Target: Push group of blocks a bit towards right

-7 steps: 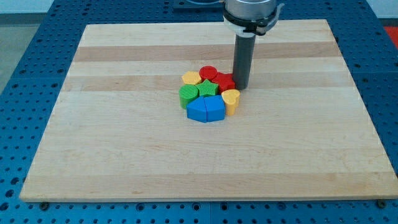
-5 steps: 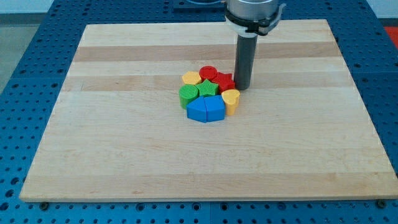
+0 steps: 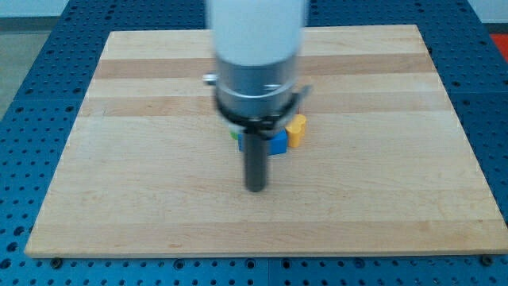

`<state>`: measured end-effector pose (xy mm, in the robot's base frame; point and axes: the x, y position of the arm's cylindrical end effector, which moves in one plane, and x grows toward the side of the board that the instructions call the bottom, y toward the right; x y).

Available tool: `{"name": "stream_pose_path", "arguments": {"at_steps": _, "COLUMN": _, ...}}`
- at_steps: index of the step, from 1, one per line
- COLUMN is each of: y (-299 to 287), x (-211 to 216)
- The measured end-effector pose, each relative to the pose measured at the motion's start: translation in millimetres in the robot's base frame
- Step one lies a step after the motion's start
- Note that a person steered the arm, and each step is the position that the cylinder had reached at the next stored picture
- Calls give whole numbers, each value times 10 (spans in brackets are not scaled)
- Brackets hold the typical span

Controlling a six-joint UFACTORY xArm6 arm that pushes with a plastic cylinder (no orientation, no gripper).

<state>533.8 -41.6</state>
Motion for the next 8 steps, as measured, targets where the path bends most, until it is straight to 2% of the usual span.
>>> {"name": "stream_pose_path", "arguments": {"at_steps": 1, "y": -584, "x": -156}}
{"name": "stream_pose_path", "arguments": {"at_steps": 2, "y": -705, "x": -389}}
{"name": "stream_pose_path", "arguments": {"at_steps": 5, "y": -209, "x": -667}}
{"name": "stream_pose_path", "arguments": {"at_steps": 8, "y": 673, "x": -670}}
